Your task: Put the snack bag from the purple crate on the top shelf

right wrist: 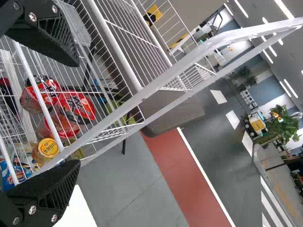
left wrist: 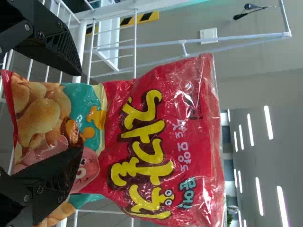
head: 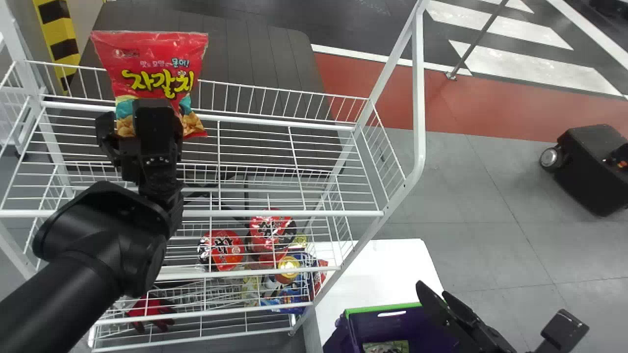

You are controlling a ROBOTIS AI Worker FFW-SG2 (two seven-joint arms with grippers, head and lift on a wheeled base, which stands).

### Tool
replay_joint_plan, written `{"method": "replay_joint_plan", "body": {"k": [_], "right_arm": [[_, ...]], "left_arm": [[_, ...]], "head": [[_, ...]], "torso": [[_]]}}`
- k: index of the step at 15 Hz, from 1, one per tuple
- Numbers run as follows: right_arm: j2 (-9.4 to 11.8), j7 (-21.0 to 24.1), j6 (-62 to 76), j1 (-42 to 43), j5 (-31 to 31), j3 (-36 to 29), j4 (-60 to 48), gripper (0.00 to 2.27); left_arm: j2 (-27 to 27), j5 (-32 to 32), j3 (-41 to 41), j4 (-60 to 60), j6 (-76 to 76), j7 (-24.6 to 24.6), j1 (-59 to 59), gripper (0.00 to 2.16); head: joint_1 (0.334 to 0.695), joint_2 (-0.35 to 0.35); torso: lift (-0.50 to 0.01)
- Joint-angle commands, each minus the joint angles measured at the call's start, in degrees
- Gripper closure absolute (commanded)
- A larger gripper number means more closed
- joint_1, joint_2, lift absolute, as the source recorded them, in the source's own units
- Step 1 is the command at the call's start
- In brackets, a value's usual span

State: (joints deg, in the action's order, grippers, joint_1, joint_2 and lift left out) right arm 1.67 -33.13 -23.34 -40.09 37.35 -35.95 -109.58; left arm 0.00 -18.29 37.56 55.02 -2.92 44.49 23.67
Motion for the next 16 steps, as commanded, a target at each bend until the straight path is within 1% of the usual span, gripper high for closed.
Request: {"method": "replay_joint_plan", "body": {"k": [1,3,5,10,13,16], "right_arm": [[0.00,0.00,0.00,0.01,0.00,0.01,0.16,0.09],[0.00,0.00,0.00,0.27,-0.09,0.09,0.42,0.09],[0.00,0.00,0.00,0.45,-0.09,0.09,0.60,0.09],[0.09,0.00,-0.18,0.54,-0.09,-0.26,0.95,0.09],[0.00,-0.09,-0.70,0.27,0.00,-0.79,0.60,0.09],[0.00,-0.09,-1.41,0.10,0.00,-0.87,0.07,0.09]], "left_arm": [[-0.15,0.63,-0.03,3.34,2.36,0.78,-1.88,0.30],[-0.15,3.26,0.06,10.46,7.10,1.92,-5.57,0.29],[-0.15,5.02,0.15,14.77,10.79,2.27,-7.94,0.29],[-0.15,5.37,0.85,14.24,11.32,3.33,-6.27,0.29],[-0.15,2.65,0.85,11.69,10.79,3.85,-3.55,0.29],[-0.15,1.33,0.85,11.16,10.62,3.15,-2.76,0.30]], "head": [[0.695,-0.350],[0.695,-0.350],[0.695,-0.350],[0.695,-0.350],[0.695,-0.350],[0.695,-0.350]], "torso": [[-0.001],[-0.001],[-0.001],[-0.001],[-0.001],[-0.001]]}}
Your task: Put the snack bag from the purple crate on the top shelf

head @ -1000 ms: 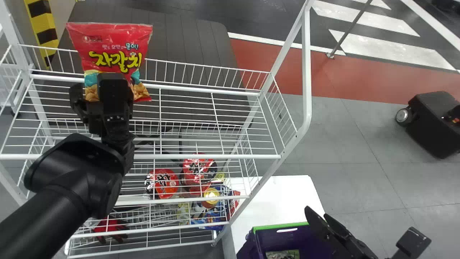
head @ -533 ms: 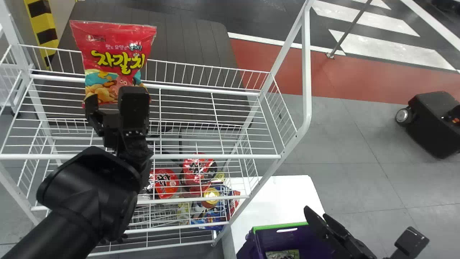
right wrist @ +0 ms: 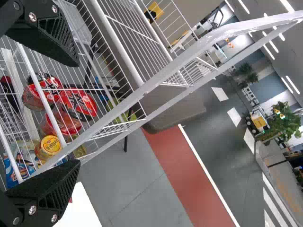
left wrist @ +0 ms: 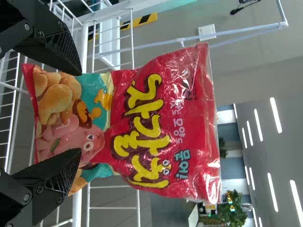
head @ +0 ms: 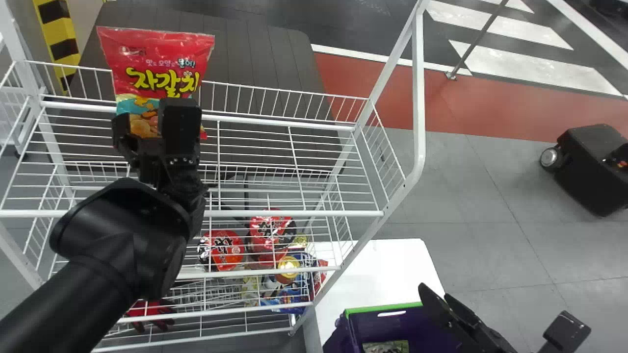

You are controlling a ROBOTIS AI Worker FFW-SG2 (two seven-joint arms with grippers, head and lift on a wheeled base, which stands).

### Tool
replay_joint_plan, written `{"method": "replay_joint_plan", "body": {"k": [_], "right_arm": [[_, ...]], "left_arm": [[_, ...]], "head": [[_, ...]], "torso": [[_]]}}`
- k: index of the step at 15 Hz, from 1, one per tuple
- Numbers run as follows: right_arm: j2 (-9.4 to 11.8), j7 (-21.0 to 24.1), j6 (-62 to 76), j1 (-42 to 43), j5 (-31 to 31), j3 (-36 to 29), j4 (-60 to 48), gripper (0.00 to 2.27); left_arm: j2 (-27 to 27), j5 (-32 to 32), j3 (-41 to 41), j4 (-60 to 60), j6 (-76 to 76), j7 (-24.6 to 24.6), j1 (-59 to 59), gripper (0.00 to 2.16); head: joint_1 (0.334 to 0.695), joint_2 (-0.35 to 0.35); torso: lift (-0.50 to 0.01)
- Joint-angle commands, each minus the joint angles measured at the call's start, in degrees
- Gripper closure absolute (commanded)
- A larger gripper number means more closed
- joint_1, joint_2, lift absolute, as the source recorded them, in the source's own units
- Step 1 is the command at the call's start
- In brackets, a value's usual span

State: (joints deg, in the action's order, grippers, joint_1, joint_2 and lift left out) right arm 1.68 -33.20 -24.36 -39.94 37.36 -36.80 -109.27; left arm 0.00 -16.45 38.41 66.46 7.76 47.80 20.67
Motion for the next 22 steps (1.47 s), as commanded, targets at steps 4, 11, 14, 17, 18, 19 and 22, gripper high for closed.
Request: {"method": "replay_joint_plan", "body": {"k": [4,11,14,17,18,19,22], "right_arm": [[-0.63,-0.02,-1.27,-0.49,0.08,-0.38,-1.39,0.09],[-0.98,-0.90,-1.97,-0.84,0.43,-1.17,-1.48,0.09],[-1.06,-1.43,-2.32,-0.93,1.13,-1.52,-1.48,0.09],[-1.06,-1.52,-2.32,-1.10,1.13,-1.52,-1.48,0.09],[-1.15,-1.52,-2.50,-1.19,1.13,-1.52,-1.48,0.09],[-1.15,-1.61,-2.32,-1.19,1.13,-1.52,-1.48,0.09],[-1.42,-2.04,-2.50,-1.19,1.22,-1.70,-1.56,0.09]], "left_arm": [[-0.15,-1.66,0.43,-5.20,-0.06,-0.78,2.80,0.33],[-0.15,-2.09,-0.45,-6.16,0.11,-2.45,3.76,0.55],[-0.15,-2.09,-0.62,-6.87,0.11,-2.89,3.94,0.64],[-0.15,-2.27,-0.80,-7.75,0.11,-2.71,4.38,0.55],[-0.15,-2.36,-0.80,-7.83,0.11,-2.71,4.64,0.44],[-0.15,-2.53,-0.80,-8.98,-0.06,-2.53,5.26,0.37],[-0.15,-3.59,-0.80,-10.12,-0.24,-3.15,6.49,0.32]], "head": [[0.695,-0.350],[0.695,-0.350],[0.695,-0.350],[0.695,-0.350],[0.695,-0.350],[0.695,-0.350],[0.695,-0.350]], "torso": [[0.000],[0.000],[0.000],[0.000],[0.000],[0.000],[0.000]]}}
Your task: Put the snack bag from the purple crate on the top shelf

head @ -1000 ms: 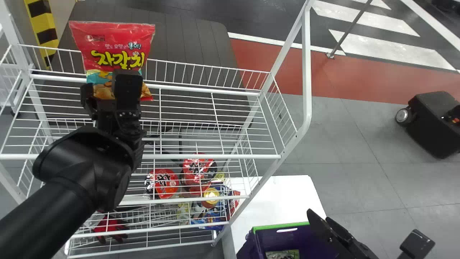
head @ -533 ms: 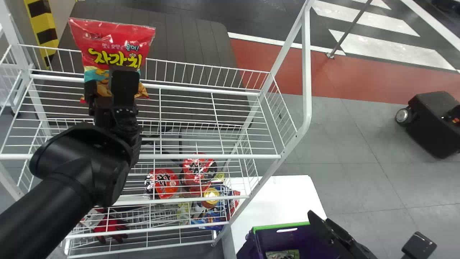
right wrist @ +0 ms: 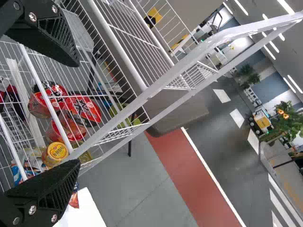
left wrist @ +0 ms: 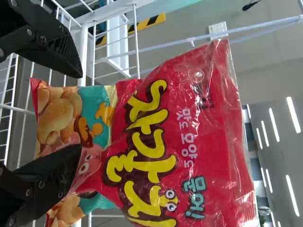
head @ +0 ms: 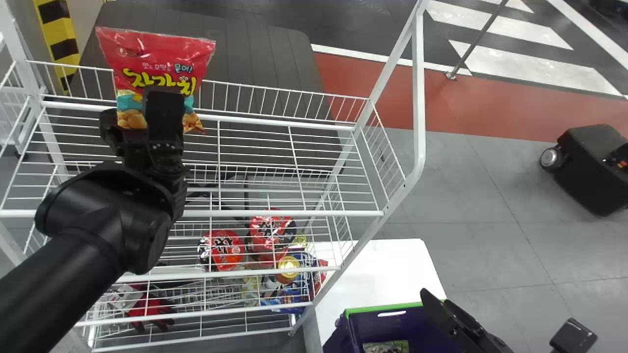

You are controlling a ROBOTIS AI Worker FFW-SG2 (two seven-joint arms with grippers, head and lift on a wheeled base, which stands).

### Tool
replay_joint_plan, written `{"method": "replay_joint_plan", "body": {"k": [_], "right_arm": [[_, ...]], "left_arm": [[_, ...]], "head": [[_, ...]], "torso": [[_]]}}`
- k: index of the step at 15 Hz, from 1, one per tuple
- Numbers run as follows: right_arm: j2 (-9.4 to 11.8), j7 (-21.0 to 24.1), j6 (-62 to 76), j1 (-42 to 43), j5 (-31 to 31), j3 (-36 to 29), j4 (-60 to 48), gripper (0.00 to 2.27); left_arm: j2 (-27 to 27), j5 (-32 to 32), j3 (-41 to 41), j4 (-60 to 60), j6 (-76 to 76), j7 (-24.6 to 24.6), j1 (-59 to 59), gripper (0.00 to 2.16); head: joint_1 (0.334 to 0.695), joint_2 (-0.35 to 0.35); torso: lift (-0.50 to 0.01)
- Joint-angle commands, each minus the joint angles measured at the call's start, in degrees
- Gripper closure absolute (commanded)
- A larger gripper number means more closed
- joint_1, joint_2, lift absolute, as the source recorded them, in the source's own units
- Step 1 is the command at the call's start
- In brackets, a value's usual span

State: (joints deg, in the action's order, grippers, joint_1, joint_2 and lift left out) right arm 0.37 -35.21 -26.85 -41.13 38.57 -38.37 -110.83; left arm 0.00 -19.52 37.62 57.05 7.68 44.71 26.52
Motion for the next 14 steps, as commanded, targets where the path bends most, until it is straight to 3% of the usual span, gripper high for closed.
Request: {"method": "replay_joint_plan", "body": {"k": [1,7,11,14], "right_arm": [[-0.20,-0.04,-0.36,0.00,0.01,-0.30,-0.18,0.09],[-0.29,-0.30,-0.53,-0.09,0.37,-1.00,-0.27,0.09],[-0.29,-0.56,-0.88,-0.09,0.37,-1.09,-0.27,0.09],[-0.29,-0.83,-1.06,-0.09,0.45,-1.09,-0.27,0.09]], "left_arm": [[-0.15,-0.79,0.00,-1.15,0.01,-0.50,0.99,0.32],[-0.15,-1.84,-0.96,-1.24,0.01,-4.81,1.25,0.40],[-0.15,-1.67,-1.67,-2.03,0.19,-5.07,1.69,0.64],[-0.15,-1.75,-1.67,-2.11,0.19,-5.07,1.69,0.70]], "head": [[0.695,-0.350],[0.695,-0.350],[0.695,-0.350],[0.695,-0.350]], "torso": [[0.000],[0.000],[0.000],[0.000]]}}
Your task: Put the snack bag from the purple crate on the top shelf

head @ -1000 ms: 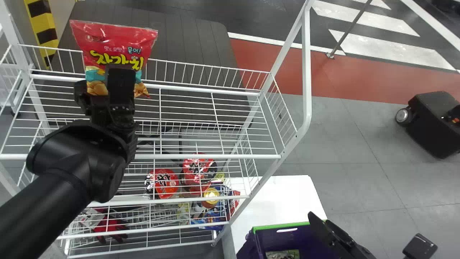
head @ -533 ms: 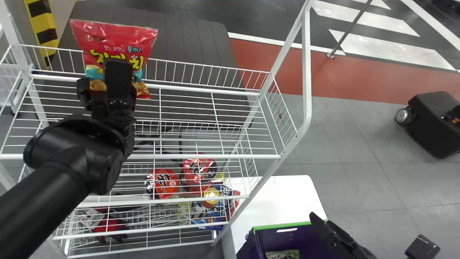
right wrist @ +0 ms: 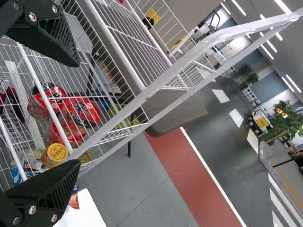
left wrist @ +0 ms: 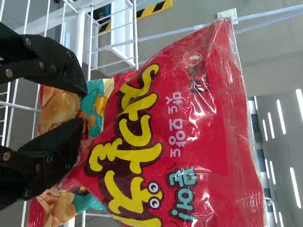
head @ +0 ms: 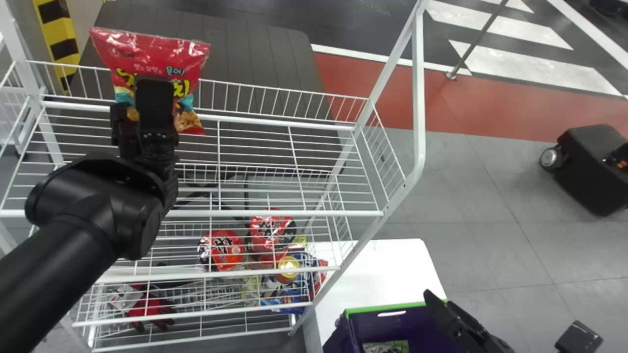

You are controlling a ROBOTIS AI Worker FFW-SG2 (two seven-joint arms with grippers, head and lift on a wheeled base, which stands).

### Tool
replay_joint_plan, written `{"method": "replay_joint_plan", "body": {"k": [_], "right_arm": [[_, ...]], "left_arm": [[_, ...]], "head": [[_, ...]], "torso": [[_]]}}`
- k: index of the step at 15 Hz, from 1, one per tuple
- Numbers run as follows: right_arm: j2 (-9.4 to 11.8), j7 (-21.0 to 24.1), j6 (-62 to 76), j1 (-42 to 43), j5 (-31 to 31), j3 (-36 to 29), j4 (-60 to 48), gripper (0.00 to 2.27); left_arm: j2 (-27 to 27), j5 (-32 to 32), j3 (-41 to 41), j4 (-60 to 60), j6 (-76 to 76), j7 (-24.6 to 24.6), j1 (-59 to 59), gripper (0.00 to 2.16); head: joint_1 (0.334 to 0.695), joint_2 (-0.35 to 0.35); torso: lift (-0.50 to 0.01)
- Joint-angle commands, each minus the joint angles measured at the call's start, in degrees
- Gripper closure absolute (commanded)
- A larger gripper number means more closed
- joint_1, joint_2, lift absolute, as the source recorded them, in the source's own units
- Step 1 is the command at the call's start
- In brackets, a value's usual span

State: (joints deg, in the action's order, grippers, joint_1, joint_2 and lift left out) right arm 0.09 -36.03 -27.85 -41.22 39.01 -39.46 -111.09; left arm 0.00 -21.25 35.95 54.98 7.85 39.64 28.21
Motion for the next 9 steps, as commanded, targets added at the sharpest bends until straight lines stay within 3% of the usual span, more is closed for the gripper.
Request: {"method": "replay_joint_plan", "body": {"k": [1,5,9], "right_arm": [[0.00,-0.10,-0.07,0.00,0.27,-0.18,0.00,0.09],[0.00,-0.10,-0.07,0.00,0.36,-0.35,0.26,0.09],[0.09,-0.10,-0.07,0.00,0.36,-0.44,0.44,0.09]], "left_arm": [[-0.15,0.25,0.00,-0.05,0.02,0.09,0.00,0.68],[-0.15,1.48,0.79,1.80,1.25,1.76,-1.40,0.25],[-0.15,3.50,0.70,9.97,11.62,2.02,-4.66,0.22]], "head": [[0.695,-0.350],[0.695,-0.350],[0.695,-0.350]], "torso": [[0.000],[0.000],[0.000]]}}
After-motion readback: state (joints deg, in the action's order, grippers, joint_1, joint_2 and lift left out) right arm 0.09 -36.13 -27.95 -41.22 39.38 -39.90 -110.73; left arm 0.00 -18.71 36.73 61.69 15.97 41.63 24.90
